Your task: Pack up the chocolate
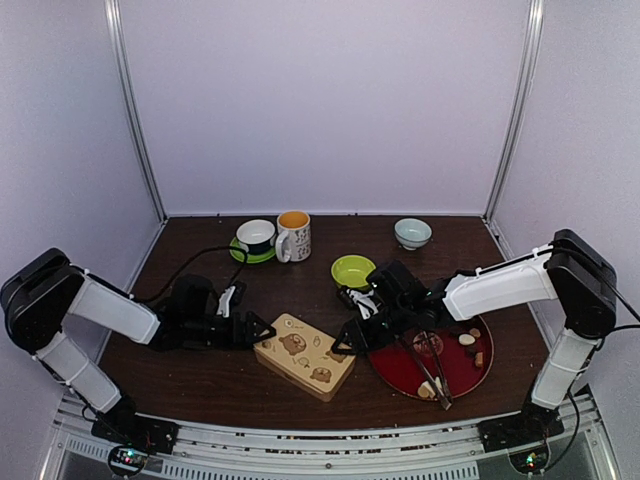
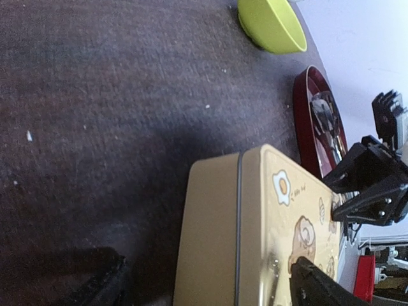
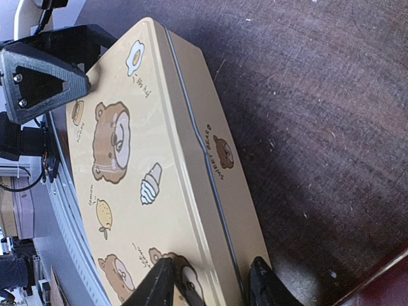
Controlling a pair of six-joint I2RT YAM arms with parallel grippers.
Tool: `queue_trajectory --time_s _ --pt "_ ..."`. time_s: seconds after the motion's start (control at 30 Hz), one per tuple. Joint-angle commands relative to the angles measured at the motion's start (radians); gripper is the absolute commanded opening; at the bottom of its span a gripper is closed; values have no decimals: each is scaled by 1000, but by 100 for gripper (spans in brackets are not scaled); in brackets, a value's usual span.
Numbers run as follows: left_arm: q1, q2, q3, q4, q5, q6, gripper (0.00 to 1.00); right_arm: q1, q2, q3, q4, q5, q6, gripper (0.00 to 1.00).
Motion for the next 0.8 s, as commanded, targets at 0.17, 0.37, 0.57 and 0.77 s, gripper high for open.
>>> queue_trajectory --time_s 0.17,0.37,0.57,0.77 --pt "-6 -135 -35 -146 75 -26 92 7 18 4 -22 24 -11 39" --pt "-5 -117 -40 -205 57 -27 85 8 19 4 -24 23 -11 39" --pt "-5 -59 -88 -77 84 -79 63 11 17 2 -23 22 -8 39" --pt "4 -56 -103 -101 85 -62 35 13 14 2 -27 22 -9 39"
